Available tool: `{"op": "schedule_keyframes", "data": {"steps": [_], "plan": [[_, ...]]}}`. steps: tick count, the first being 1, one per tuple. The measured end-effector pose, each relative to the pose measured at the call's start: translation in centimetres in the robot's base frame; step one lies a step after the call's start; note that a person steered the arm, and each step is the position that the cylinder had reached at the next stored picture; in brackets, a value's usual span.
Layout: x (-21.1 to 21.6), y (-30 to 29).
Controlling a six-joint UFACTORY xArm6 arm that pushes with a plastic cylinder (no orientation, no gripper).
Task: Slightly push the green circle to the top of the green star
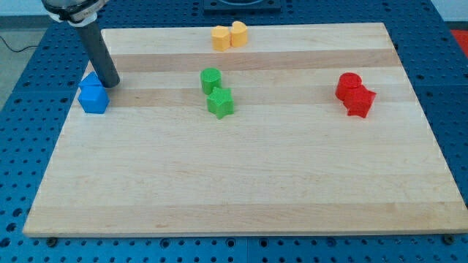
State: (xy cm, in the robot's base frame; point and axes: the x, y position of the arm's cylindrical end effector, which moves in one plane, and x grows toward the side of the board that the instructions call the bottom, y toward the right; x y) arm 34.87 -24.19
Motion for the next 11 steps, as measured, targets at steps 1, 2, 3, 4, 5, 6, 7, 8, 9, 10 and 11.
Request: {"op": "schedule_keyframes", "data": {"steps": [1, 2, 3, 4, 5, 6, 7, 8, 9, 10, 11], "plan": [[-1.1, 1.5], [-3.4, 4.4], [-3.8, 8.4], [-3.7, 12.6], [-2.5, 15.6], [-0.6, 16.2], [1.7, 16.2], [1.5, 16.3], [-0.8, 15.9], [0.6, 13.4], [7.3, 11.3]]}}
